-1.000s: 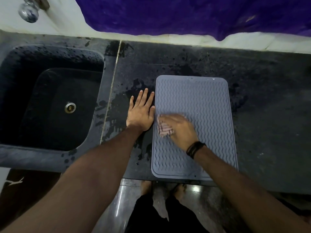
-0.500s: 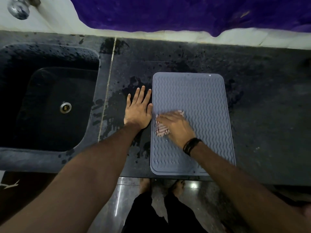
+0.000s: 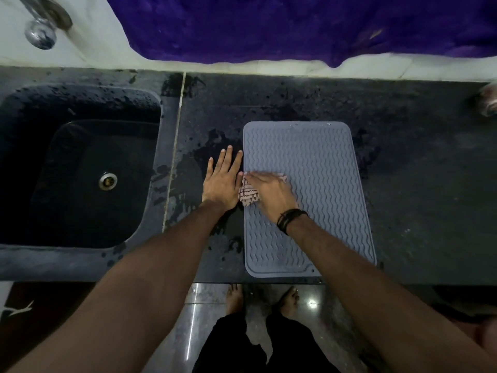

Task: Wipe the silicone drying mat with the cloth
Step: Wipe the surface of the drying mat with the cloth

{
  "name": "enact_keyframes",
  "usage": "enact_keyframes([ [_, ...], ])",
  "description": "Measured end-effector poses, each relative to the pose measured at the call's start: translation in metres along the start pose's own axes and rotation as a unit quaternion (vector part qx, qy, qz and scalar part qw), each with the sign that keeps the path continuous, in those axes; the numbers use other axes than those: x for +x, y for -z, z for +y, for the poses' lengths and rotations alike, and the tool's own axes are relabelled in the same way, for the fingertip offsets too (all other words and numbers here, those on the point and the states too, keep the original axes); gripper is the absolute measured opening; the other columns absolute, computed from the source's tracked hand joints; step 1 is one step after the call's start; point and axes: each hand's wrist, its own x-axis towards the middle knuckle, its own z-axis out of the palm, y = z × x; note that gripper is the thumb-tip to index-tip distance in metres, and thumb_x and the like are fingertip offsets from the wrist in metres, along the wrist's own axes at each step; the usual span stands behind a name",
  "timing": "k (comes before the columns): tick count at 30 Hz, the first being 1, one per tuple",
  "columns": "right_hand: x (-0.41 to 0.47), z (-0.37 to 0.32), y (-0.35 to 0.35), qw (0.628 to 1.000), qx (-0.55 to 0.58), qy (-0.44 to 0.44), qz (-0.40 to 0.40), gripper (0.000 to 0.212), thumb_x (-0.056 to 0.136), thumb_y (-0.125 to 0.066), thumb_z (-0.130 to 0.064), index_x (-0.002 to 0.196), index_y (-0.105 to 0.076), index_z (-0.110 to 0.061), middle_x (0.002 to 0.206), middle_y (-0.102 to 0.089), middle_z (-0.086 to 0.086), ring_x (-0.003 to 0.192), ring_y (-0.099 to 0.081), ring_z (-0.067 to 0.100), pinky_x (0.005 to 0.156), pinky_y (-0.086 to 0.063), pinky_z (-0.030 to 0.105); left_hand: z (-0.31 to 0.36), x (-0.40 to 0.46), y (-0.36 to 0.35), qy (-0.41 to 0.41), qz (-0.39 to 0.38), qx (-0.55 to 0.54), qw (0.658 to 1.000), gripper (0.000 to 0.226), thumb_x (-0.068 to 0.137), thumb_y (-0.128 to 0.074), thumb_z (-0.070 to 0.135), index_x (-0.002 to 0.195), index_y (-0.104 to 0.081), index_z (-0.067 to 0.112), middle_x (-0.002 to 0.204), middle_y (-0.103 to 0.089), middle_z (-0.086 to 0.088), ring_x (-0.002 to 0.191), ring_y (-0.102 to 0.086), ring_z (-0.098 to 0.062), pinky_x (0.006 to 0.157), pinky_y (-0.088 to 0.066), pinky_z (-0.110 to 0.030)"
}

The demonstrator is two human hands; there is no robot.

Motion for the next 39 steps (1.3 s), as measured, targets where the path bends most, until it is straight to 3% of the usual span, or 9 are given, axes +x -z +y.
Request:
enact_keyframes([
  [5, -0.013, -0.005, -0.003, 1.000, 0.014, -0.005, 0.006, 0.064, 0.073, -0.061, 0.012, 0.135, -0.054, -0.006, 0.140, -0.053, 0.011, 0.130, -0.048, 0.024, 0.115, -0.024, 0.028, 0.005, -0.025, -0.007, 0.014, -0.013, 0.000, 1.000, 0.058, 0.107, -0.017, 0.040, 0.161, 0.000, 0.027, 0.168, 0.010, -0.005, 0.154, 0.011, -0.022, 0.124, 0.004, -0.049],
  [11, -0.054, -0.010, -0.015, 1.000, 0.009, 0.006, 0.008, 0.068, 0.060, -0.077, 0.007, 0.126, -0.062, -0.006, 0.130, -0.061, 0.012, 0.120, -0.057, 0.028, 0.110, -0.024, 0.030, 0.008, -0.024, -0.014, 0.025, 0.002, 0.003, 1.000, 0.057, 0.106, -0.012, 0.039, 0.161, 0.000, 0.027, 0.168, 0.008, -0.004, 0.154, 0.010, -0.021, 0.124, 0.004, -0.051],
  [15, -0.078, -0.016, -0.018, 1.000, 0.001, 0.003, -0.031, 0.066, 0.068, -0.073, 0.002, 0.131, -0.058, -0.009, 0.135, -0.058, 0.011, 0.126, -0.053, 0.027, 0.114, -0.021, 0.031, 0.007, -0.024, -0.013, 0.022, 0.003, -0.001, 1.000, 0.057, 0.106, -0.012, 0.040, 0.161, -0.002, 0.026, 0.168, 0.005, -0.005, 0.155, 0.008, -0.021, 0.124, 0.004, -0.051],
  [21, -0.057, -0.020, -0.006, 0.997, 0.035, -0.009, 0.072, 0.063, 0.059, -0.066, 0.019, 0.118, -0.066, -0.002, 0.118, -0.067, 0.015, 0.108, -0.064, 0.029, 0.104, -0.040, 0.036, 0.006, -0.033, -0.011, 0.002, 0.005, -0.008, 1.000, 0.057, 0.107, -0.015, 0.040, 0.161, -0.007, 0.024, 0.169, 0.003, -0.006, 0.155, 0.006, -0.023, 0.124, 0.002, -0.050],
  [27, -0.034, -0.016, -0.009, 0.999, 0.007, -0.024, 0.022, 0.054, 0.072, -0.062, 0.007, 0.124, -0.063, -0.007, 0.127, -0.063, 0.010, 0.118, -0.057, 0.026, 0.109, -0.035, 0.034, 0.018, -0.069, -0.021, 0.035, 0.006, -0.010, 0.999, 0.063, 0.106, -0.033, 0.038, 0.161, -0.005, 0.026, 0.168, 0.005, -0.005, 0.155, 0.007, -0.023, 0.124, 0.006, -0.048],
  [33, -0.055, -0.012, -0.009, 0.999, -0.022, 0.021, 0.016, 0.060, 0.063, -0.073, 0.006, 0.121, -0.065, -0.009, 0.121, -0.066, 0.009, 0.112, -0.059, 0.029, 0.103, -0.040, 0.038, 0.019, -0.072, -0.024, 0.034, 0.023, 0.007, 0.999, 0.055, 0.108, -0.016, 0.039, 0.161, -0.007, 0.027, 0.169, 0.003, -0.003, 0.155, 0.005, -0.021, 0.124, 0.002, -0.049],
  [39, -0.092, -0.011, -0.013, 0.997, -0.008, 0.062, -0.033, 0.067, 0.058, -0.078, 0.004, 0.122, -0.064, -0.009, 0.122, -0.065, 0.011, 0.112, -0.059, 0.030, 0.105, -0.039, 0.040, 0.019, -0.072, -0.024, 0.037, 0.035, -0.010, 0.999, 0.055, 0.107, -0.019, 0.038, 0.160, -0.015, 0.026, 0.169, -0.005, -0.005, 0.155, 0.000, -0.022, 0.124, -0.001, -0.050],
])
